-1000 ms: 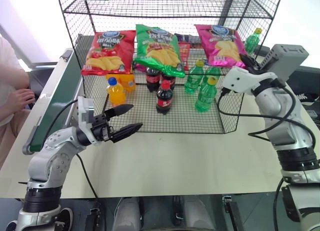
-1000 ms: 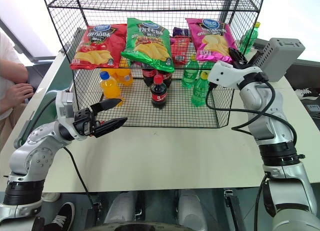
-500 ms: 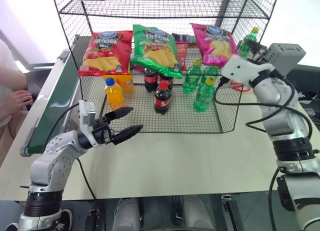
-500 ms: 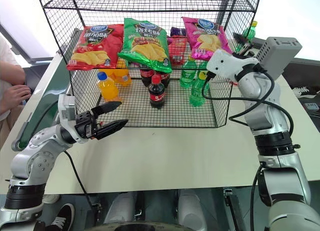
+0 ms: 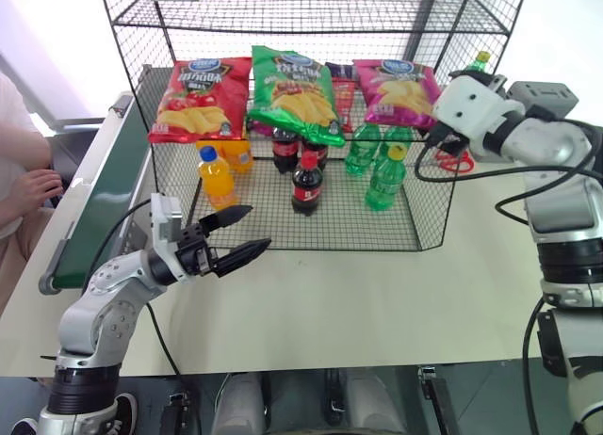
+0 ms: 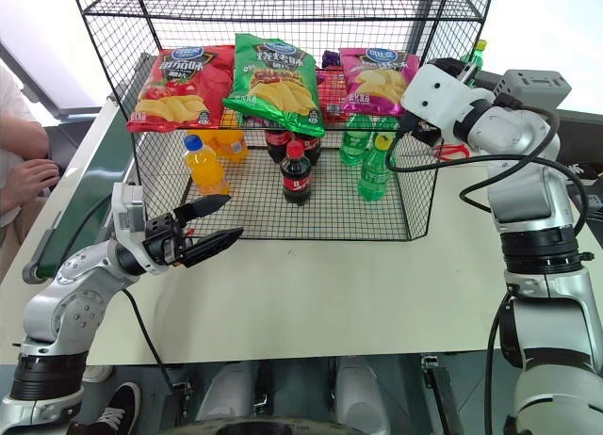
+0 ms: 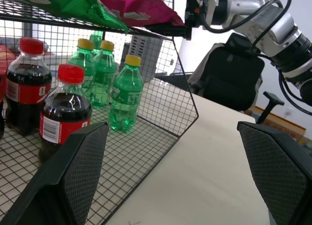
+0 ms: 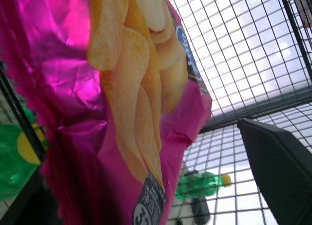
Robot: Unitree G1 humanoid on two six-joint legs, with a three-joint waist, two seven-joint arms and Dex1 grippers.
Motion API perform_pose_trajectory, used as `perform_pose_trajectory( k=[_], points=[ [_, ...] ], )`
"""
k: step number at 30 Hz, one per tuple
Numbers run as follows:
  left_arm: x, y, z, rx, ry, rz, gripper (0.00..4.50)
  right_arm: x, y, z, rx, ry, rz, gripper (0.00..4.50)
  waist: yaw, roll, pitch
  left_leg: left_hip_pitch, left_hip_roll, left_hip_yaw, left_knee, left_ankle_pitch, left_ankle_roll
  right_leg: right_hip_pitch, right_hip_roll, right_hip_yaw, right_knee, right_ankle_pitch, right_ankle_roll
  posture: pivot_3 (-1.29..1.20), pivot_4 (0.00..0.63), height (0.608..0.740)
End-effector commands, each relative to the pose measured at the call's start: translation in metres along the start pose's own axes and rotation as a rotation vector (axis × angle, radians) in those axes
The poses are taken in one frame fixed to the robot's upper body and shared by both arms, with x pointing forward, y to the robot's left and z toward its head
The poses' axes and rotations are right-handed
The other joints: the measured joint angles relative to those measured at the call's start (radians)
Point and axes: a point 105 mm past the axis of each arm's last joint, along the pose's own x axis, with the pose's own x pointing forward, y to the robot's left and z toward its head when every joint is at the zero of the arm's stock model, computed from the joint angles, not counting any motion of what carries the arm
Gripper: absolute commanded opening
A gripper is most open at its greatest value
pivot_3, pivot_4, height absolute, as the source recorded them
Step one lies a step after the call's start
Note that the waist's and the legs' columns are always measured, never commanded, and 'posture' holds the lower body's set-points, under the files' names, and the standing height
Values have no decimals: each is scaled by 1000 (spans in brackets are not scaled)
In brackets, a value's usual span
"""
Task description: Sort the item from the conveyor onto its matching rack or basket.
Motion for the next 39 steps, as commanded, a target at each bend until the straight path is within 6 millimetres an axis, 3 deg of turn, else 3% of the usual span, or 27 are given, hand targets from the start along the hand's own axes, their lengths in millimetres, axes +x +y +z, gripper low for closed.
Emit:
perform_pose_trajectory(
  k=[1,8,13,22,28,39],
  points=[
    [4,-9,6,44,-14,-33,4500,-11,-16,21,74,-106,-16,4416,0,0,0,0,0,0,0,0,0,0,0,0,0,0,0,0,150,740],
    [4,-9,4,50,-2,-34,4500,-18,-16,29,37,-205,0,4416,1,0,0,0,0,0,0,0,0,0,0,0,0,0,0,0,150,740],
    [4,-11,3,55,6,-39,4500,-25,-5,33,16,-266,56,4416,1,0,0,0,0,0,0,0,0,0,0,0,0,0,0,0,150,740],
    [6,-12,3,49,1,-46,4500,-26,-8,41,3,-316,35,45,1,0,0,0,0,0,0,0,0,0,0,0,0,0,0,0,150,740],
    [7,-13,3,50,-4,-46,4500,-21,-16,40,-118,-285,-26,12,0,0,0,0,0,0,0,0,0,0,0,0,0,0,0,0,150,740],
    [10,-15,8,53,-26,-51,4500,-9,-1,27,-293,-251,0,12,1,0,0,0,0,0,0,0,0,0,0,0,0,0,0,0,150,740]
  ],
)
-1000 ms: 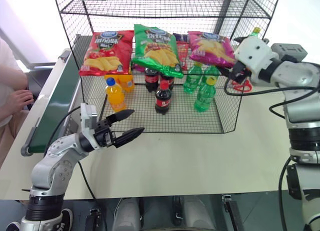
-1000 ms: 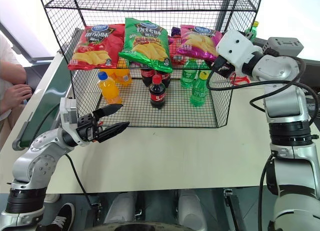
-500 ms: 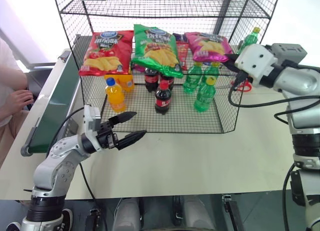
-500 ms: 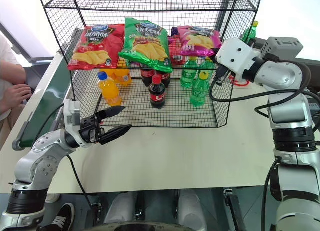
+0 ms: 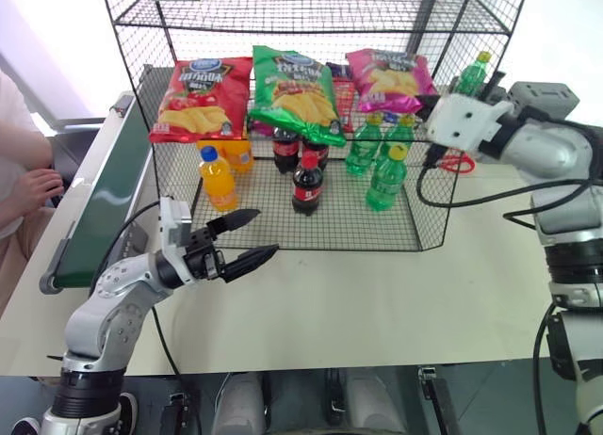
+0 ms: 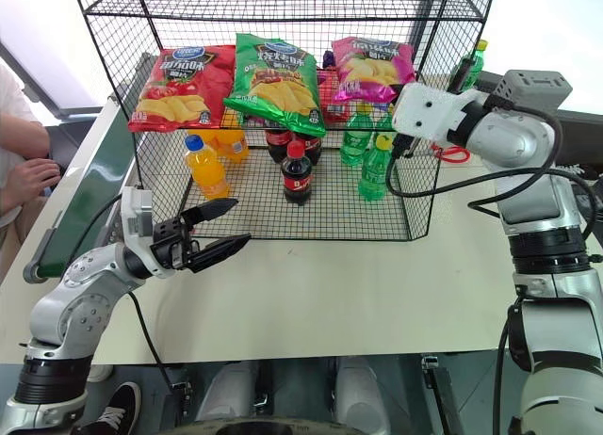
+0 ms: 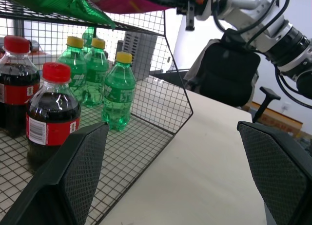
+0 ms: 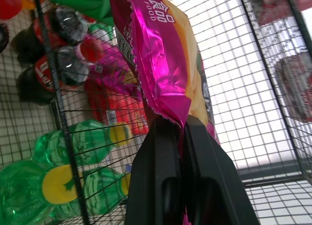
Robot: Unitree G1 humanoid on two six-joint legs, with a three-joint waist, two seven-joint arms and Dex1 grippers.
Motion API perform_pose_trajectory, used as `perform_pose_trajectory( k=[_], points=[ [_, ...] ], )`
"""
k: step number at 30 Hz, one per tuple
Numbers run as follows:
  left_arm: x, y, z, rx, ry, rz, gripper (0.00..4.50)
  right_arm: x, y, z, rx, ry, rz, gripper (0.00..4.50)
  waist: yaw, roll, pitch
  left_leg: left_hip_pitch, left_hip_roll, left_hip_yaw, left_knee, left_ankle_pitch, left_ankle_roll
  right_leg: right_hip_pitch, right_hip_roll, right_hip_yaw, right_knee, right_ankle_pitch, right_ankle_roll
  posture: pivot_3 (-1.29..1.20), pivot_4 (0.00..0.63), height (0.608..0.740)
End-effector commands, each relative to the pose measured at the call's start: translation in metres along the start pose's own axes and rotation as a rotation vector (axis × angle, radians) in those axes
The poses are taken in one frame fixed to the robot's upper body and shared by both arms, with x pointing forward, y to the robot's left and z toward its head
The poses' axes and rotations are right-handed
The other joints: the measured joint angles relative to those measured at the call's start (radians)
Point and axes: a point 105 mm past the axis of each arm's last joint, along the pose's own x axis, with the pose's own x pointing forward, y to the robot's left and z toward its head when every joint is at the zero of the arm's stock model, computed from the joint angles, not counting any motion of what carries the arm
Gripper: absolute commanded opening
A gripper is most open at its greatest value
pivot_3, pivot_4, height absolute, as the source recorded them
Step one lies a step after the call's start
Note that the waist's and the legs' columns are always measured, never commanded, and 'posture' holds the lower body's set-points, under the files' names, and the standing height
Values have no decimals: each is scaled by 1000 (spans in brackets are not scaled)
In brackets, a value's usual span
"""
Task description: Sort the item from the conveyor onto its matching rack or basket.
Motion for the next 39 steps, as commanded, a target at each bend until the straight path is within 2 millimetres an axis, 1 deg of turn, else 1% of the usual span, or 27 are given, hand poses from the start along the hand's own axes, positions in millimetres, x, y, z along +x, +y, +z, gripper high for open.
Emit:
perform_pose_trajectory(
  k=[1,3,5,6,9,11,12,14,16,21,24,27,28,29,30,33,36,37,38,39],
  points=[
    [3,-7,12,41,-29,-31,4500,-8,-16,-1,-54,2,-53,12,0,0,0,0,0,0,0,0,0,0,0,0,0,0,0,0,150,740],
    [3,-7,12,35,-39,-25,4500,-10,-19,-3,-14,0,-63,12,0,0,0,0,0,0,0,0,0,0,0,0,0,0,0,0,150,740],
    [3,-8,12,39,-32,-29,4500,-13,-19,-4,27,-10,-52,714,0,0,0,0,0,0,0,0,0,0,0,0,0,0,0,0,150,740],
    [3,-8,12,37,-33,-29,4500,-14,-19,-4,11,-7,-45,1013,0,0,0,0,0,0,0,0,0,0,0,0,0,0,0,0,150,740],
    [4,-8,13,33,-44,-31,4500,-19,-19,-3,55,-18,-27,2503,1,0,0,0,0,0,0,0,0,0,0,0,0,0,0,0,150,740],
    [4,-8,12,33,-40,-31,4500,-23,-20,3,88,-50,-20,3463,1,0,0,0,0,0,0,0,0,0,0,0,0,0,0,0,150,740],
    [4,-8,11,33,-36,-31,4500,-26,-23,7,122,-72,-20,3463,1,0,0,0,0,0,0,0,0,0,0,0,0,0,0,0,150,740],
    [4,-8,10,34,-33,-31,4500,-31,-25,7,139,-76,-8,3463,1,0,0,0,0,0,0,0,0,0,0,0,0,0,0,0,150,740],
    [4,-8,10,32,-33,-34,4500,-35,-19,5,159,-71,44,3463,2,0,0,0,0,0,0,0,0,0,0,0,0,0,0,0,150,740],
    [5,-8,10,32,-36,-37,4500,-45,-10,13,202,-125,130,3463,2,0,0,0,0,0,0,0,0,0,0,0,0,0,0,0,150,740],
    [4,-8,10,34,-39,-36,4500,-54,-8,14,217,-130,161,3463,2,0,0,0,0,0,0,0,0,0,0,0,0,0,0,0,150,740],
    [4,-8,12,37,-51,-43,4500,-59,-12,18,276,-152,152,3463,1,0,0,0,0,0,0,0,0,0,0,0,0,0,0,0,150,740],
    [4,-9,13,33,-60,-47,4500,-59,-12,19,297,-159,157,3463,1,0,0,0,0,0,0,0,0,0,0,0,0,0,0,0,150,740],
    [5,-9,15,32,-69,-48,4500,-59,-12,18,274,-151,152,3463,1,0,0,0,0,0,0,0,0,0,0,0,0,0,0,0,150,740],
    [5,-9,18,32,-88,-52,4500,-61,-10,20,306,-161,170,3463,2,0,0,0,0,0,0,0,0,0,0,0,0,0,0,0,150,740],
    [6,-8,22,41,-112,-51,4500,-67,-15,31,370,-216,171,3463,3,0,0,0,0,0,0,0,0,0,0,0,0,0,0,0,150,740],
    [4,-8,26,43,-131,-50,4500,-80,-27,59,590,-342,222,3463,4,0,0,0,0,0,0,0,0,0,0,0,0,0,0,0,150,740],
    [4,-8,27,42,-140,-51,4500,-84,-30,66,693,-376,248,3463,4,0,0,0,0,0,0,0,0,0,0,0,0,0,0,0,150,740],
    [4,-8,29,37,-151,-53,4500,-87,-30,73,756,-404,271,3463,4,0,0,0,0,-1,0,0,0,0,0,0,0,0,0,0,150,740],
    [3,-8,29,47,-151,-54,4500,-89,-29,81,873,-446,304,3463,5,0,0,0,0,-1,0,0,0,0,0,0,0,0,0,0,150,740]
  ],
)
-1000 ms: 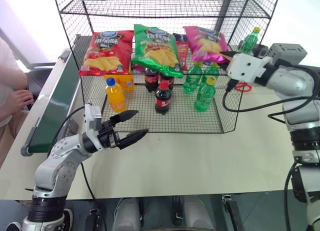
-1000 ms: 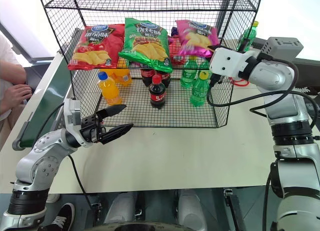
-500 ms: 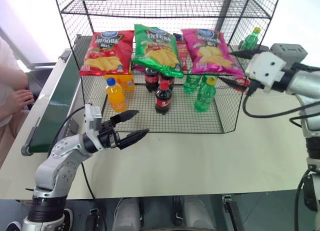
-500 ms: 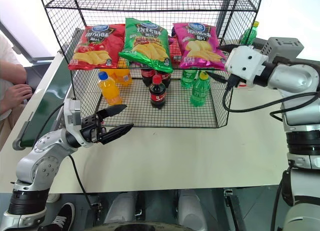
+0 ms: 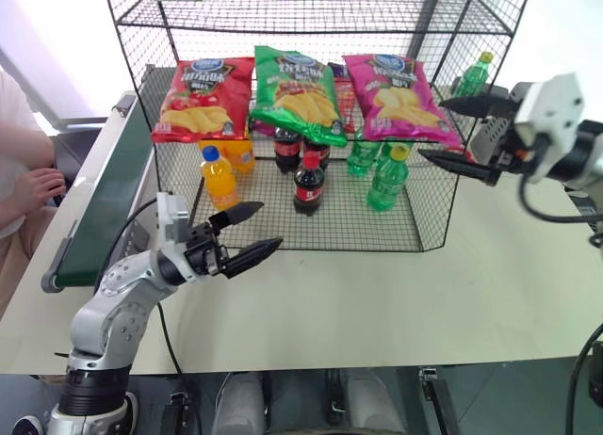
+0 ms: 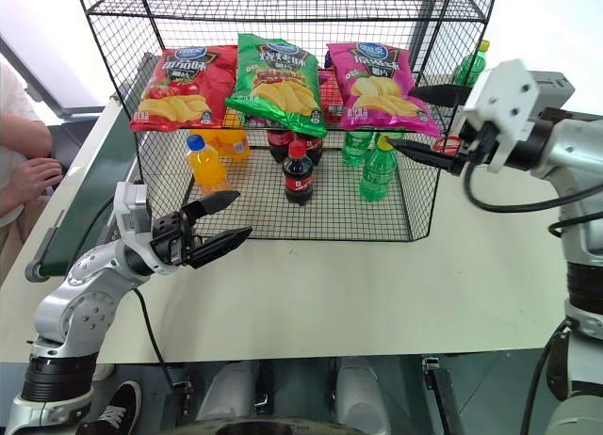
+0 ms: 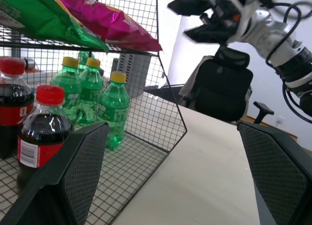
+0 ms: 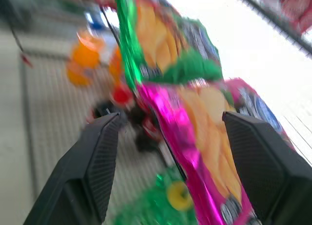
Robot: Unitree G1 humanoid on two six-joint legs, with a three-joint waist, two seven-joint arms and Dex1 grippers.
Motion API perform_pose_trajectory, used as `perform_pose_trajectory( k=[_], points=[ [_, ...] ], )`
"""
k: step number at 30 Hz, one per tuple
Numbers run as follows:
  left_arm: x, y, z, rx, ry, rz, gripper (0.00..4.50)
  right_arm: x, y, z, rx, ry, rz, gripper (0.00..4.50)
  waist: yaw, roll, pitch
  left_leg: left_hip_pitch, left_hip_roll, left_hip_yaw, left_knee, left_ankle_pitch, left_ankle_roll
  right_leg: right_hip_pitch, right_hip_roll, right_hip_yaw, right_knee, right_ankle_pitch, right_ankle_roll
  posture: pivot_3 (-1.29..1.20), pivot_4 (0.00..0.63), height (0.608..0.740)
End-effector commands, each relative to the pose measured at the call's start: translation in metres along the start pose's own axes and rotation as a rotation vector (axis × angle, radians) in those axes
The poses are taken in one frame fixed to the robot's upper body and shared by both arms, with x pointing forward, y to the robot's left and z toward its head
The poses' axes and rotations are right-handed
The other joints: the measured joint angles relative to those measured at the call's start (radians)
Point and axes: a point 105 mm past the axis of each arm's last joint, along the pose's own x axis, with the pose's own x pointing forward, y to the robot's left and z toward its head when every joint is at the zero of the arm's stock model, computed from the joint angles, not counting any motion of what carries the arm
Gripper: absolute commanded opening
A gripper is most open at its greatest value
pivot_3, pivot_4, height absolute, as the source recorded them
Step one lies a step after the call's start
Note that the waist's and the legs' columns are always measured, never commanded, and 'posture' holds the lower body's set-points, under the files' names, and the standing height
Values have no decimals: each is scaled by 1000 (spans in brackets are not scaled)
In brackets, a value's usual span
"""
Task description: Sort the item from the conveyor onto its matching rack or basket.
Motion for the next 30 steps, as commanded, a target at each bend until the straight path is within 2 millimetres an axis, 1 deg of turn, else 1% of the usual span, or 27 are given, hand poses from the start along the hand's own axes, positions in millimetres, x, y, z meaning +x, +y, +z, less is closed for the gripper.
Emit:
perform_pose_trajectory(
  k=[1,2,3,4,5,6,7,9,10,11,12,14,16,17,20,23,25,27,30],
  points=[
    [-1,-5,16,62,-52,-25,4500,-3,16,37,244,-153,83,3463,0,0,0,0,0,0,0,0,0,0,0,0,0,0,0,0,150,740],
    [-3,-5,17,60,-55,-25,4500,-1,26,39,314,-173,126,3463,0,0,0,0,0,0,0,0,0,0,0,0,0,0,0,0,150,740],
    [-4,-5,19,61,-61,-19,4500,2,38,35,365,-172,161,3463,-1,0,0,1,0,0,0,0,0,1,0,0,0,0,0,0,150,740],
    [-7,-4,22,53,-76,-9,4500,6,56,22,459,-146,211,3463,1,-2,-1,1,0,0,0,0,0,1,0,0,0,0,0,0,150,740],
    [-8,-3,24,48,-85,-2,4500,8,70,14,528,-127,242,3463,1,-3,-2,1,0,-1,-1,0,0,1,1,0,0,0,0,0,150,740],
    [-11,-2,24,59,-75,21,4500,9,85,0,580,-92,257,3463,2,-3,-2,1,0,-2,0,0,0,2,1,-1,0,0,-1,0,150,740],
    [-14,-1,24,65,-67,43,4500,9,96,-8,649,-76,268,3463,4,-3,-2,0,0,-2,-1,0,1,2,1,-1,-1,0,-1,0,150,740],
    [-20,1,24,56,-54,81,4500,9,110,-18,701,-47,281,3463,10,-1,-1,0,0,-1,0,-1,1,1,0,-1,-1,0,0,0,150,740],
    [-27,3,20,56,-11,122,4500,10,114,-24,708,-43,258,3463,12,0,0,0,0,-1,0,-1,1,1,0,0,-1,0,0,0,150,740],
    [-38,6,17,80,43,184,4500,9,120,-32,672,-12,245,3463,11,-1,-1,0,0,-1,0,-1,1,0,0,0,-1,0,0,0,150,740],
    [-48,9,15,100,88,243,4500,8,122,-40,613,20,220,3463,11,-1,-1,0,0,-2,0,-1,1,0,0,0,-1,0,0,0,150,740],
    [-61,13,14,118,134,315,4500,5,122,-50,544,55,190,3463,14,-1,-1,1,0,-2,0,-1,1,1,1,0,-1,0,0,0,150,740],
    [-86,22,17,170,205,429,4500,-4,108,-56,540,47,123,3463,18,-1,-1,0,0,-1,0,-1,1,1,1,0,-1,0,0,0,150,740],
    [-95,24,22,199,224,468,4500,-9,106,-59,559,54,119,3463,19,-1,-1,0,0,-1,0,-1,1,1,1,0,-1,0,0,0,150,740],
    [-108,28,35,267,233,527,4500,-18,102,-70,547,97,120,3463,22,-2,-1,0,0,-1,0,-1,1,1,1,0,-2,0,-1,0,150,740],
    [-115,28,38,274,262,552,4500,-20,97,-74,522,116,128,3463,21,-2,-1,0,0,-1,0,-1,1,1,0,0,-2,-1,-1,0,150,740],
    [-122,27,36,248,279,561,4500,-17,95,-71,523,117,154,3463,18,-1,-1,0,0,-1,0,-1,2,1,0,0,-2,0,-1,0,150,740],
    [-129,28,34,249,305,589,4500,-15,93,-71,483,132,163,3463,15,-1,-1,1,0,-1,0,-1,2,1,1,0,-2,0,-1,0,150,740],
    [-136,26,32,292,338,576,4500,-14,92,-72,468,159,176,3463,17,-1,-1,1,0,-1,0,-1,2,0,1,0,-2,-1,-1,0,150,740]
  ],
)
